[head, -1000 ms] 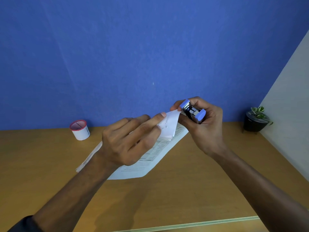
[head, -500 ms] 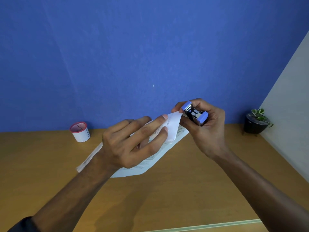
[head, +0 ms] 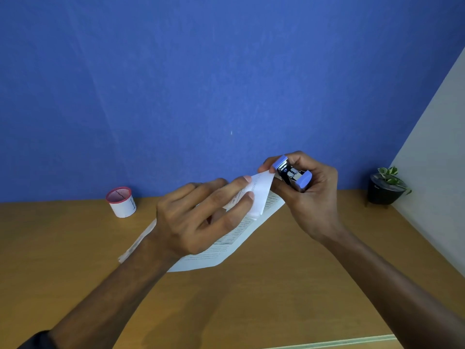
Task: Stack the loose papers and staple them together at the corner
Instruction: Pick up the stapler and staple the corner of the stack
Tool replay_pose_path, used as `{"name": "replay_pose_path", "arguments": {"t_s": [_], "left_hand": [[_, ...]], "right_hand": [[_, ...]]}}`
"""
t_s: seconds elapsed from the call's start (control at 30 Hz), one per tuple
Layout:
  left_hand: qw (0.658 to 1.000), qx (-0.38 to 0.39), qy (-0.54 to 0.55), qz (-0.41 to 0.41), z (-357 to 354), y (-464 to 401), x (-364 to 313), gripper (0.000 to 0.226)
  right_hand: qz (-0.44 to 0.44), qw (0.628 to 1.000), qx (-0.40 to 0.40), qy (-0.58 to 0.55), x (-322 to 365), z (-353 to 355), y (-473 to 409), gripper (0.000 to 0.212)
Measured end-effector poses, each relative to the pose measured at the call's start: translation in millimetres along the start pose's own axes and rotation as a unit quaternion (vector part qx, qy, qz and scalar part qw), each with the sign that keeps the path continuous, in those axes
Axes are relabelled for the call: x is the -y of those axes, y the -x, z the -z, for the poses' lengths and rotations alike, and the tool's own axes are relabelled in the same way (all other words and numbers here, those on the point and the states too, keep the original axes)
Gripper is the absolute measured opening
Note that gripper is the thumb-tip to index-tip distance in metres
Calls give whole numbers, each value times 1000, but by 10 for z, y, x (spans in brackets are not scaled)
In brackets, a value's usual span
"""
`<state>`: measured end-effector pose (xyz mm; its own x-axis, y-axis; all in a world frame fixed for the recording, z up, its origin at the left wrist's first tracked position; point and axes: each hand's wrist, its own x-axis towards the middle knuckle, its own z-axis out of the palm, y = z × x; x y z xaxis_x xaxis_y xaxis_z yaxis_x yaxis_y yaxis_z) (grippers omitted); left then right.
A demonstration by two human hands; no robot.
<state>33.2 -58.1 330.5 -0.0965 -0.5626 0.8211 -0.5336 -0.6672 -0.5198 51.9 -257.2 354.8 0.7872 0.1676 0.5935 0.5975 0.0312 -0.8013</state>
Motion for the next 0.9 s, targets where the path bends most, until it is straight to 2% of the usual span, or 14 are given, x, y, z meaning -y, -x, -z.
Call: {"name": "replay_pose_path", "arguments": {"t_s": [0.1, 0.17, 0.27, 0.33, 0.4, 0.47, 0.53, 0.63, 0.73, 0.83, 0.9], "left_hand": [[996, -51, 14, 76, -65, 35, -17, 19], [985, -68, 29, 157, -96, 81, -13, 20], [951, -31, 111, 286, -83, 153, -20, 21], [895, 11, 204, 397, -43, 183, -45, 26], [809, 61, 295, 505, -6, 209, -67, 25], [729, 113, 360, 571, 0, 276, -66, 19], [676, 167, 399, 597, -9, 393, -68, 20], [628, 255, 427, 599, -24, 621, -92, 23], [613, 291, 436, 592, -48, 783, -150, 24], [614, 268, 443, 596, -72, 860, -187, 24], [600, 263, 445, 610, -103, 926, -184, 23]], "right_hand": [[-8, 1000, -6, 1, 7, -11, -1, 34], [-16, 1000, -12, -1, 7, -18, -13, 32], [-39, 999, -35, 2, -2, 0, -53, 27], [-57, 997, -51, -3, -7, 31, -87, 27], [-73, 995, -64, -5, -24, 63, -120, 31], [-87, 994, -71, -1, -32, 81, -153, 26], [-99, 992, -75, 4, -53, 108, -184, 22], [-115, 990, -80, 16, -75, 153, -230, 21], [-131, 988, -79, 24, -114, 186, -283, 20], [-159, 984, -70, 34, -181, 188, -318, 18], [-183, 980, -70, 46, -245, 206, -337, 14]]}}
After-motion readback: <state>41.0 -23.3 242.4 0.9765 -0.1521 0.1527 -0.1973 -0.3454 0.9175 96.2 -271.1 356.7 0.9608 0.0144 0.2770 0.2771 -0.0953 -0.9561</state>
